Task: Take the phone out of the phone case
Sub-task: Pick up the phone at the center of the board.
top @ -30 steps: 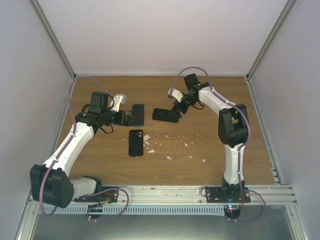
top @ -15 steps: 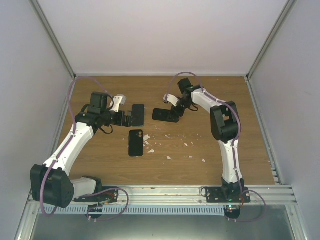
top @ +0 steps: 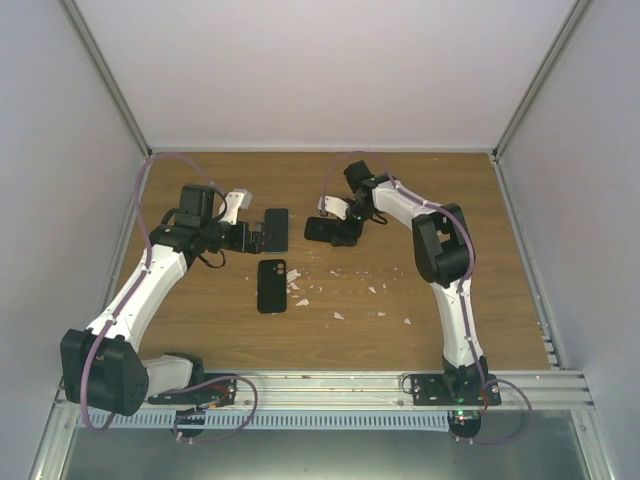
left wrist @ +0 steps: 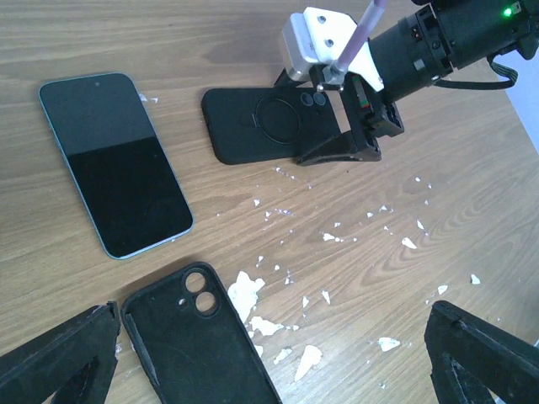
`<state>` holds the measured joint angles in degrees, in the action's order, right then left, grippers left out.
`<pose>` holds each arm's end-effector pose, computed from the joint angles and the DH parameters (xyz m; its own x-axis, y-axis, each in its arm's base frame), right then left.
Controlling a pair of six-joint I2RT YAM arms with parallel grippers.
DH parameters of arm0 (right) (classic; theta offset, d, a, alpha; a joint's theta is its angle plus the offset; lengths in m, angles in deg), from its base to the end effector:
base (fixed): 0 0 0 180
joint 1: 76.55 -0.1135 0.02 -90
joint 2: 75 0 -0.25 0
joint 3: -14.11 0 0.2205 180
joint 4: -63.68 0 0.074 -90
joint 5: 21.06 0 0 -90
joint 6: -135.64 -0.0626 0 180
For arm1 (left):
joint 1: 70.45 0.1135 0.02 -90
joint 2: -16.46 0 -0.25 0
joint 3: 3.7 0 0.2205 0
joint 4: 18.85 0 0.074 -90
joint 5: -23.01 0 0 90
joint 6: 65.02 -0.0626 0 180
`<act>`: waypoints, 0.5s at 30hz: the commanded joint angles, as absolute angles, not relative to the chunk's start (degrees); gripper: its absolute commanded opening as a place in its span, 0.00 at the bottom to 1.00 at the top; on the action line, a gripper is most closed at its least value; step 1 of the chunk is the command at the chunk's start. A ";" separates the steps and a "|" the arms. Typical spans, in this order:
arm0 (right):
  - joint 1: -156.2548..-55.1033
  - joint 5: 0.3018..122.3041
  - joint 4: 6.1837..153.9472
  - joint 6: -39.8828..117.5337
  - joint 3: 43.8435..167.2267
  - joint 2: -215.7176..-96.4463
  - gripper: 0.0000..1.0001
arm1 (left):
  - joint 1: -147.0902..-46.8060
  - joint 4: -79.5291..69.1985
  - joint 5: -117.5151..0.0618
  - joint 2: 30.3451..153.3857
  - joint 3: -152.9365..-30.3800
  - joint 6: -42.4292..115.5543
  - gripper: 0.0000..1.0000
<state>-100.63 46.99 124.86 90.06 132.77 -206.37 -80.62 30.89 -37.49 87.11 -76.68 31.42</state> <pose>0.3894 0.1997 0.1257 -0.2953 -0.8430 -0.4495 -0.9518 0.3002 0.0623 0.2352 -0.0735 0.2638 -0.7741 0.0397 -0.6318 0.3974 0.8074 -0.4361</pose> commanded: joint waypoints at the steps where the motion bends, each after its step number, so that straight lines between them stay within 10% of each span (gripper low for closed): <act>1: -102.30 50.91 128.58 93.74 132.95 -209.34 0.90 | -80.04 28.65 -36.96 86.05 -76.35 30.59 0.99; 15: -102.26 52.58 129.72 94.93 128.99 -206.51 0.61 | -80.05 30.40 -37.98 89.28 -80.04 25.86 0.99</act>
